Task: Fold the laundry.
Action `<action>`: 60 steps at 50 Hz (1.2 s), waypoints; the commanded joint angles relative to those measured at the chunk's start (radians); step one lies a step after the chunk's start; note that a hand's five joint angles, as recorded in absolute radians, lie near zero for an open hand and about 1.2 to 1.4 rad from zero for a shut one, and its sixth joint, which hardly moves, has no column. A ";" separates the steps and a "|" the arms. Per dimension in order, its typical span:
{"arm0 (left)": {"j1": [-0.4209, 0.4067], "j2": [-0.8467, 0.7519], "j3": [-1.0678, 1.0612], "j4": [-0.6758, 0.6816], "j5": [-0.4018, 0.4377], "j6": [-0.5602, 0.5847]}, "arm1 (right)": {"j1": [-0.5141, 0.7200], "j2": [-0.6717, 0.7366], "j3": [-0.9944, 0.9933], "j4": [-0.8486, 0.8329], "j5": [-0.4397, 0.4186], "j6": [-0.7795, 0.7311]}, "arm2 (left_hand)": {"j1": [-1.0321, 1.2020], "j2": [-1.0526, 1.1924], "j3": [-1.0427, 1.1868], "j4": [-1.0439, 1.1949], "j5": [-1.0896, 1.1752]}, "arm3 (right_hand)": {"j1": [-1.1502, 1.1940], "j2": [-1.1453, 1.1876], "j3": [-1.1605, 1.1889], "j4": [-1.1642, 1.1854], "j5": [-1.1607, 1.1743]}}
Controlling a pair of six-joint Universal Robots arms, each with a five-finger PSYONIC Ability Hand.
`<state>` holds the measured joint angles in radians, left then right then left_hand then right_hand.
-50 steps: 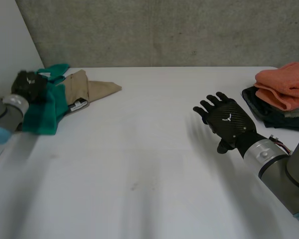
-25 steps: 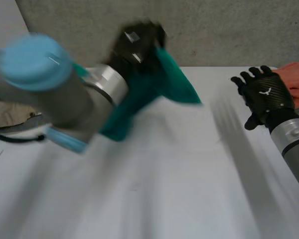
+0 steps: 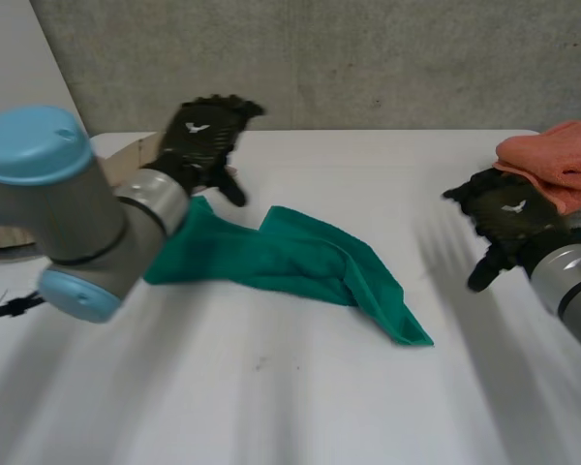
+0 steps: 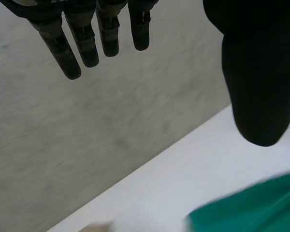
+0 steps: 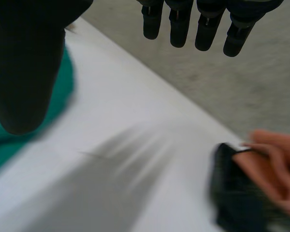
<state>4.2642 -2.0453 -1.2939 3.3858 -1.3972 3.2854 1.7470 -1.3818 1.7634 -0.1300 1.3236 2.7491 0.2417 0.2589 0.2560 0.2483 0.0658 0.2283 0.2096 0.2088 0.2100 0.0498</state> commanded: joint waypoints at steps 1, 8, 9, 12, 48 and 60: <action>0.154 -0.059 -0.005 -0.026 0.024 0.236 | 0.115 0.049 -0.025 0.098 0.000 0.173 | 0.022 0.004 0.007 0.015 0.023 | -0.054 -0.035 -0.034 -0.036 -0.050; 0.290 -0.263 0.103 -0.141 0.118 0.434 | 0.203 0.154 -0.053 0.063 0.032 0.274 | 0.013 -0.004 -0.001 0.006 0.014 | -0.054 -0.035 -0.034 -0.036 -0.050; 0.305 -0.303 0.126 -0.172 0.135 0.468 | 0.229 0.187 -0.068 0.052 0.060 0.274 | 0.013 -0.004 -0.001 0.006 0.014 | -0.054 -0.035 -0.034 -0.036 -0.050; 0.316 -0.352 0.156 -0.204 0.149 0.516 | 0.273 0.237 -0.099 0.033 0.106 0.270 | 0.013 -0.004 -0.001 0.006 0.014 | -0.054 -0.035 -0.034 -0.036 -0.050; -0.049 0.194 -0.356 -0.161 -0.069 0.184 | 0.167 0.024 -0.213 -0.042 0.167 -0.201 | 1.155 1.137 1.140 1.148 1.156 | 1.168 1.187 1.187 1.186 1.172; -0.101 0.192 -0.408 -0.091 -0.226 0.175 | 0.163 0.017 -0.131 -0.049 0.071 -0.198 | 0.213 0.195 0.198 0.206 0.214 | 1.168 1.187 1.187 1.186 1.172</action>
<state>4.1214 -1.8556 -1.7500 3.2376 -1.6105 3.4628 1.9074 -1.3590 1.5943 -0.1697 1.4574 2.5441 0.6312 0.7219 0.7254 0.7419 0.4815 1.0646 1.1610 1.1850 1.1940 0.9869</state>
